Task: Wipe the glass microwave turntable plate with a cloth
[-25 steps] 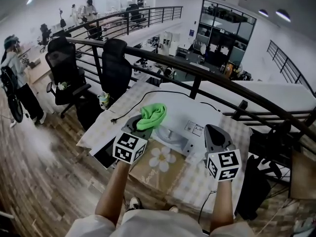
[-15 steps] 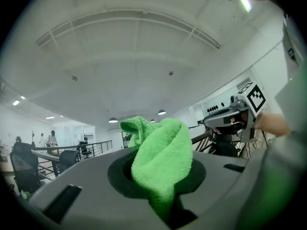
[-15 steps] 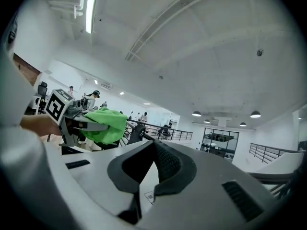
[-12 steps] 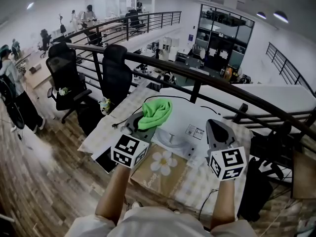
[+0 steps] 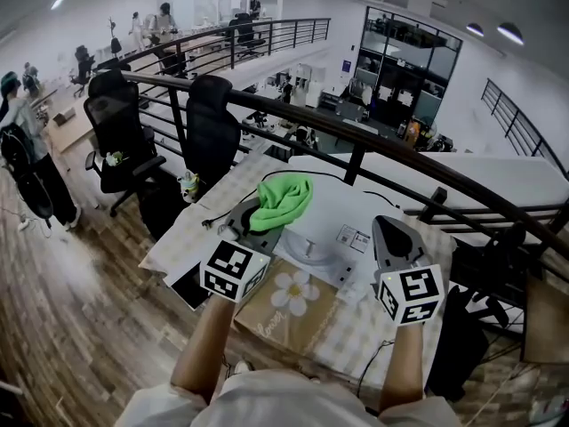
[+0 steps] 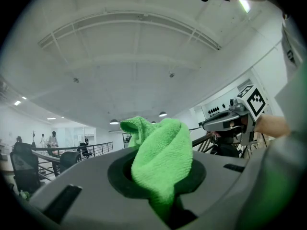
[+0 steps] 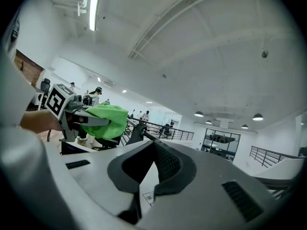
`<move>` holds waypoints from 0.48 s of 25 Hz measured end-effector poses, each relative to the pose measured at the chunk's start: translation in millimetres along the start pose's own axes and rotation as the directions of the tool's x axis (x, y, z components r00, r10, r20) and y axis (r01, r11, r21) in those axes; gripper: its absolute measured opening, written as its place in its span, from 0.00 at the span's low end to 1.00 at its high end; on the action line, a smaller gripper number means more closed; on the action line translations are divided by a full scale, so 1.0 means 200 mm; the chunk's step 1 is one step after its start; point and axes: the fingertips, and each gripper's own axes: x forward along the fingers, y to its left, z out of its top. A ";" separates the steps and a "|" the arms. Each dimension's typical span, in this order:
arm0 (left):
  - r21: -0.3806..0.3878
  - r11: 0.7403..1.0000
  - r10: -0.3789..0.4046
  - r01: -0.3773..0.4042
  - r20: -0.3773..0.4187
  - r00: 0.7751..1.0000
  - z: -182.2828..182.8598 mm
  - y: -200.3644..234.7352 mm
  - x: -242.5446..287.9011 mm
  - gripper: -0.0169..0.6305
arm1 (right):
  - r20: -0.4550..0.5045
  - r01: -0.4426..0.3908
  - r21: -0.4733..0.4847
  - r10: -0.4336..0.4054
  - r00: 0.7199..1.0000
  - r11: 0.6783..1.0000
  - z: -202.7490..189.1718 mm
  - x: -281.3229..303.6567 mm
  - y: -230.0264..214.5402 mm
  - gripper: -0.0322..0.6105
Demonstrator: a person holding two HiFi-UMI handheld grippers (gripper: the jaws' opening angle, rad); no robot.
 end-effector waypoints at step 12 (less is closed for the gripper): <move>-0.005 1.000 -0.014 0.014 -0.025 1.000 -0.07 0.00 0.02 0.15 | -0.029 -0.014 0.005 0.014 0.999 1.000 -0.07 0.04 0.02 0.07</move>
